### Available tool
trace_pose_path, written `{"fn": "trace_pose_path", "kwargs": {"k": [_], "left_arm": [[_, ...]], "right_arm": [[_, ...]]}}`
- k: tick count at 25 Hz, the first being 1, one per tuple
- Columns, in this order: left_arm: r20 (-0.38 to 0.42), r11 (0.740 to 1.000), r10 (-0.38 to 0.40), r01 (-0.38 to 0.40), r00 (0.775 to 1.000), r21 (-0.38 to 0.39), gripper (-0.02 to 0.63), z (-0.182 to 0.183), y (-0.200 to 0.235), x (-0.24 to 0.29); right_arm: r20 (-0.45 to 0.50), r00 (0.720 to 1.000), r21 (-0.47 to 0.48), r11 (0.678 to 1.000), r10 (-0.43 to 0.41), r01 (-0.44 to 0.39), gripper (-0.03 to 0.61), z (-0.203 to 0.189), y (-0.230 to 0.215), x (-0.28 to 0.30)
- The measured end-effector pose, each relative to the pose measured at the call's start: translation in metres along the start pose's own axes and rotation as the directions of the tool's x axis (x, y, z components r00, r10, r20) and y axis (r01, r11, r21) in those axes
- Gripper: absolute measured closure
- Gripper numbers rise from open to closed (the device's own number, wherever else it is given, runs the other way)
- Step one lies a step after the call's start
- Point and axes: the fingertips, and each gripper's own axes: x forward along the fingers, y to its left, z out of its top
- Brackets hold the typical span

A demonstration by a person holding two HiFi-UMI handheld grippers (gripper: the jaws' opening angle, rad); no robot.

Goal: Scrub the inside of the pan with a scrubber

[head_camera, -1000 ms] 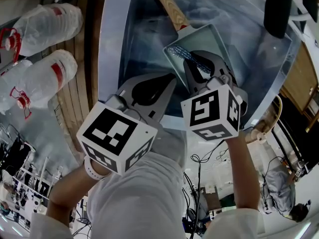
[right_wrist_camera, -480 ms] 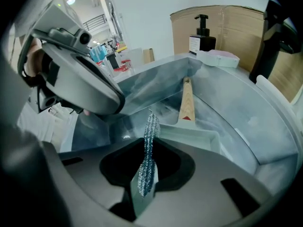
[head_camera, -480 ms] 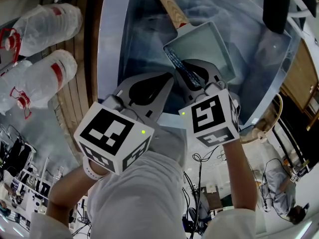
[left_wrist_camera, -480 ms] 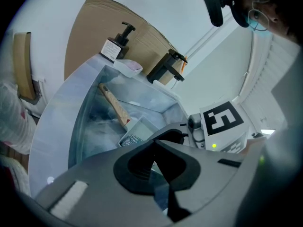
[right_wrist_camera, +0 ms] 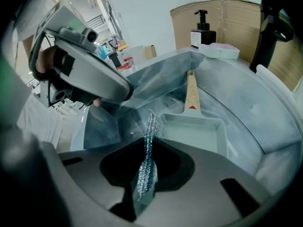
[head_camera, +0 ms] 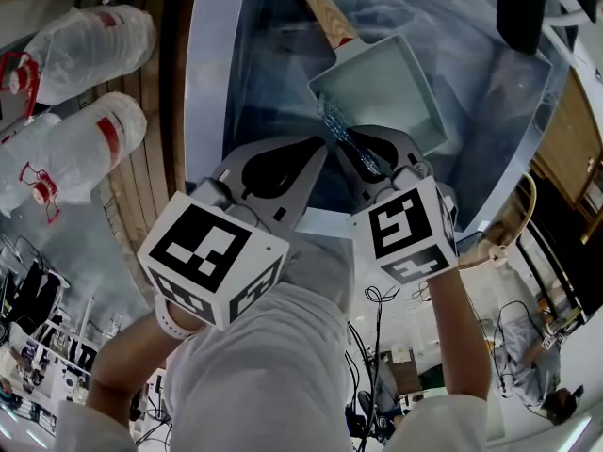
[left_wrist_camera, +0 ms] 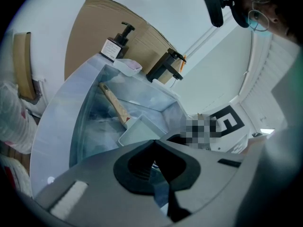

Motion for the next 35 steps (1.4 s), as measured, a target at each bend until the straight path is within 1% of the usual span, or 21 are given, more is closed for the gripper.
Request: {"fn": "trace_pose_path", "kwargs": {"k": [3, 5, 10, 13, 15, 19, 23, 26, 30, 35], "left_arm": [[-0.004, 1.0, -0.002, 0.002, 1.0, -0.004, 0.609, 0.001, 0.0, 0.0], [-0.003, 1.0, -0.002, 0.002, 1.0, -0.006, 0.609, 0.001, 0.001, -0.001], [-0.007, 1.0, 0.002, -0.002, 1.0, -0.006, 0.609, 0.0, 0.001, -0.001], [-0.005, 1.0, 0.004, -0.004, 1.0, -0.004, 0.609, -0.001, 0.0, -0.001], [-0.003, 1.0, 0.006, -0.006, 1.0, -0.003, 0.609, -0.001, 0.0, -0.003], [-0.002, 1.0, 0.01, -0.01, 1.0, -0.005, 0.609, -0.002, 0.002, -0.005], [0.003, 1.0, 0.01, -0.01, 1.0, -0.004, 0.609, -0.001, 0.001, -0.005], [0.0, 1.0, 0.009, -0.009, 1.0, -0.003, 0.609, -0.001, 0.001, -0.005], [-0.003, 1.0, 0.013, -0.013, 1.0, 0.0, 0.609, -0.003, 0.001, -0.004], [-0.007, 1.0, 0.009, -0.009, 1.0, 0.007, 0.609, -0.003, -0.003, -0.002]], "right_arm": [[-0.023, 1.0, 0.032, 0.999, 0.017, -0.016, 0.528, -0.012, 0.001, -0.006], [-0.012, 1.0, 0.06, 0.998, 0.029, -0.028, 0.528, -0.014, 0.001, -0.006], [0.07, 0.997, 0.114, 0.993, 0.021, -0.029, 0.528, 0.01, -0.006, 0.004], [0.097, 0.995, 0.131, 0.991, 0.02, -0.033, 0.528, 0.023, -0.012, 0.009], [0.095, 0.995, 0.13, 0.991, 0.026, -0.039, 0.528, 0.022, -0.012, 0.008], [0.067, 0.997, 0.12, 0.992, 0.04, -0.048, 0.528, 0.005, -0.004, 0.002], [0.024, 0.998, 0.089, 0.994, 0.054, -0.056, 0.528, -0.016, 0.003, -0.006], [0.015, 0.998, 0.071, 0.996, 0.055, -0.056, 0.528, -0.024, 0.005, -0.013], [0.007, 1.0, 0.065, 0.998, 0.016, -0.016, 0.528, -0.026, -0.001, -0.016], [-0.024, 0.996, 0.042, 0.995, -0.087, 0.088, 0.528, -0.031, -0.027, -0.017]]}}
